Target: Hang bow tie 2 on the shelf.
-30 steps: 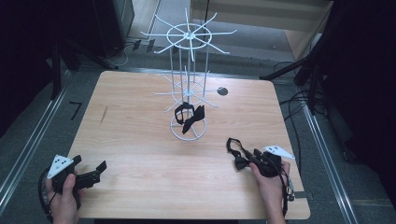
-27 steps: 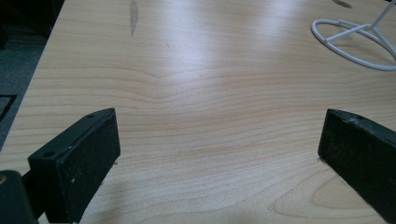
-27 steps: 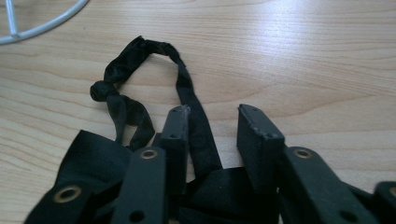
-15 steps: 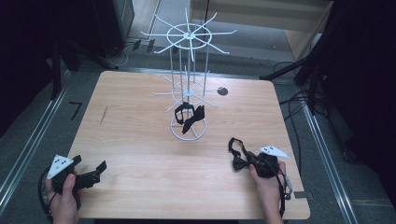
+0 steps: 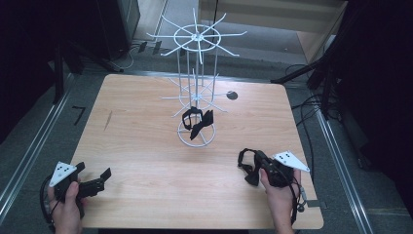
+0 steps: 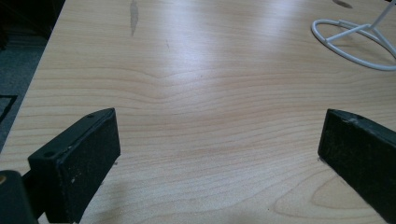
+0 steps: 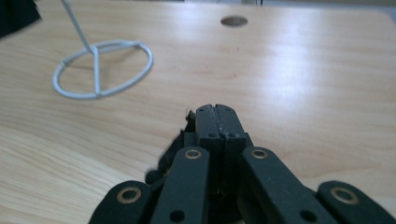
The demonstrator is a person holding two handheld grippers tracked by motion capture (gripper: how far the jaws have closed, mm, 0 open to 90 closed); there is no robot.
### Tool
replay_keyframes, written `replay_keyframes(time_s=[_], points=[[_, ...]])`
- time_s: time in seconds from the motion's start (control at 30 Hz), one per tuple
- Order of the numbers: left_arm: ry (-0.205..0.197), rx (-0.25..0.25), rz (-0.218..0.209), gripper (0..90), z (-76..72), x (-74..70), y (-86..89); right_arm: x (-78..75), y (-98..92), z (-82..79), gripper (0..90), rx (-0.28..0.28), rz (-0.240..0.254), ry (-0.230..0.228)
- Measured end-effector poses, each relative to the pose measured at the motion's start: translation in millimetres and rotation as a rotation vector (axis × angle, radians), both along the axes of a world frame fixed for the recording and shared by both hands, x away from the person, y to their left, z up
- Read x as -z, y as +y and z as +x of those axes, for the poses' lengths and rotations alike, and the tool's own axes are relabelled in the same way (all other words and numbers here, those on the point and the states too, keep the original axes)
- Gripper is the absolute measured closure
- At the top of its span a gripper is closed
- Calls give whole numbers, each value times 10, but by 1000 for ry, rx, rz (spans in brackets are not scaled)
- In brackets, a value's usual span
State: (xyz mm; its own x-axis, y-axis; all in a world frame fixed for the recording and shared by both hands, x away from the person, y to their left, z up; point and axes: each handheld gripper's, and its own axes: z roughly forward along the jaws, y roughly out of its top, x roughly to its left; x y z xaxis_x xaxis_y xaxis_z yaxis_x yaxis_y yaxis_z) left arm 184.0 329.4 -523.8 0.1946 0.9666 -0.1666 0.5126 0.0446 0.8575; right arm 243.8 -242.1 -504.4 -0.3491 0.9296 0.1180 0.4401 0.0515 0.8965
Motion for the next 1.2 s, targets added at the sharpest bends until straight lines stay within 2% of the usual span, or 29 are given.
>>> replay_keyframes(time_s=[0.07,0.17,0.23,0.5,0.83,1.2], points=[[5,-1,-4,0,3,0,5,-88,4,-45,900,-6,3,-42],[5,0,2,0,3,-1,-1,-142,2,-71,900,-10,12,-64],[5,-1,1,0,3,-1,0,-214,-1,-100,900,-11,17,-98],[4,0,3,0,2,-1,-1,-346,26,-158,900,-18,22,-146],[3,1,-1,0,2,-1,1,-456,102,-192,900,-31,22,-172],[2,-2,-5,0,-1,0,5,-523,164,-173,900,-28,32,-164]])
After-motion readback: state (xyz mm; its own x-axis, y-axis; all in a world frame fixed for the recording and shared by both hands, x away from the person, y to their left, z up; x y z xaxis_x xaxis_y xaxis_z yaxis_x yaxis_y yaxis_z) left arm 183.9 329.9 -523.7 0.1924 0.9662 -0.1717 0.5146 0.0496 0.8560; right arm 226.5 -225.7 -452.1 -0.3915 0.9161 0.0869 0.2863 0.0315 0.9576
